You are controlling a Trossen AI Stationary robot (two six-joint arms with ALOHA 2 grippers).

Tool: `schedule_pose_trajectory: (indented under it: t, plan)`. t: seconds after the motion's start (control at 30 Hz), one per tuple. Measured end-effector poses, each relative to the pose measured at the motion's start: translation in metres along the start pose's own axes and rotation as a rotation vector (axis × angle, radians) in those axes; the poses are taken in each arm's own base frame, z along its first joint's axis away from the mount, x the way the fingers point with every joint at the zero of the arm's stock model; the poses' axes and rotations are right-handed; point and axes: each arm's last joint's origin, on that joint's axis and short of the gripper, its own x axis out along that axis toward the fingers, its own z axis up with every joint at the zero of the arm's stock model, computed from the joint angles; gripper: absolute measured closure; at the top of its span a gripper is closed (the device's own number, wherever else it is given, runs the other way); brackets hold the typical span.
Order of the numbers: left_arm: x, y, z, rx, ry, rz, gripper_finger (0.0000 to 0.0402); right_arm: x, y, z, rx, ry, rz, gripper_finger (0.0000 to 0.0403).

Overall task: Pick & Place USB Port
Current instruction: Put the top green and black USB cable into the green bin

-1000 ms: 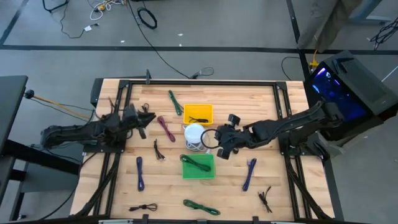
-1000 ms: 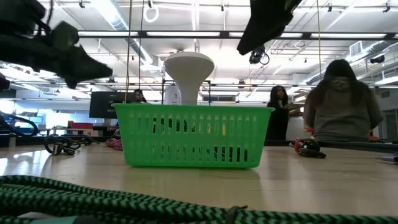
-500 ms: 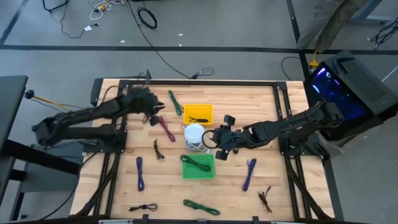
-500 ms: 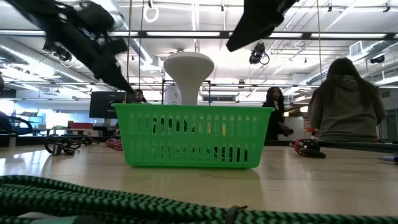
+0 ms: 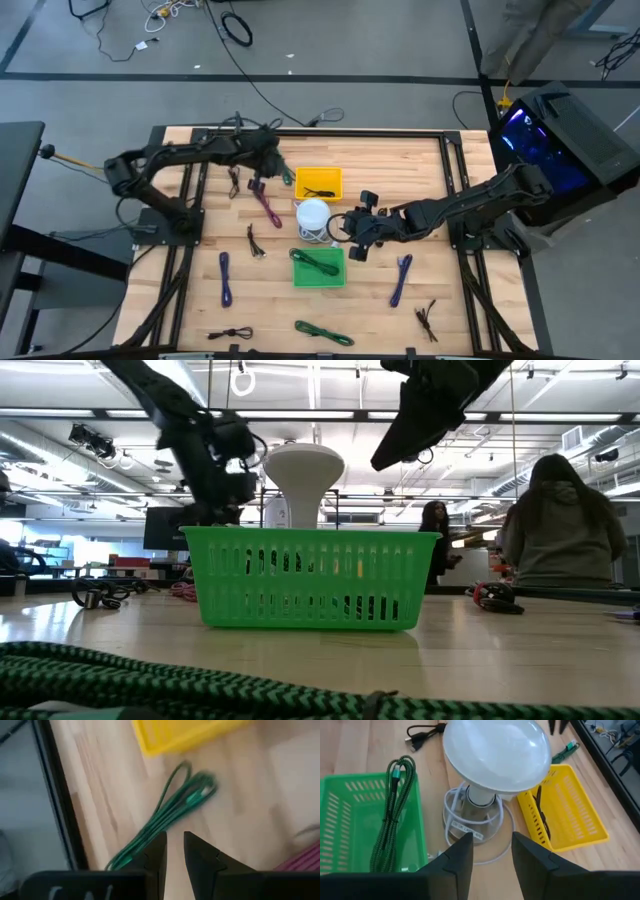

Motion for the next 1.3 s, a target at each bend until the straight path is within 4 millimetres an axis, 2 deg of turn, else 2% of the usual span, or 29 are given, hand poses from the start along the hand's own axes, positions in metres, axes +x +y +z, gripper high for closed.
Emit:
schedule_pose_trajectory:
  t: [0.2, 0.43, 0.57, 0.93, 1.03, 1.2, 1.3]
  plan:
    - [0.015, 0.014, 0.003, 0.043, 0.134, -0.069, 0.0332, 0.0, 0.001, 0.0, 0.014, -0.001, 0.003, 0.0268]
    - [0.028, 0.019, 0.001, 0.061, 0.161, -0.098, 0.0332, 0.0, 0.002, -0.001, 0.015, 0.004, 0.029, 0.0268]
    - [0.03, 0.027, 0.002, 0.006, 0.223, 0.035, 0.0332, 0.0, 0.002, 0.0, 0.007, 0.001, 0.028, 0.0268]
    - [0.029, 0.025, 0.011, -0.092, 0.255, 0.122, 0.0324, 0.0, 0.002, 0.001, 0.011, -0.015, 0.033, 0.0268]
    - [0.029, 0.022, 0.018, -0.07, 0.29, 0.17, 0.033, 0.0, 0.002, 0.001, 0.009, -0.013, 0.033, 0.0268]
    - [0.028, 0.015, 0.034, -0.066, 0.204, 0.163, 0.0348, 0.0, 0.002, 0.001, 0.003, -0.011, 0.033, 0.0268]
    - [0.027, 0.013, 0.04, -0.081, 0.239, 0.24, 0.0352, -0.001, 0.003, 0.001, 0.001, -0.009, 0.034, 0.0268]
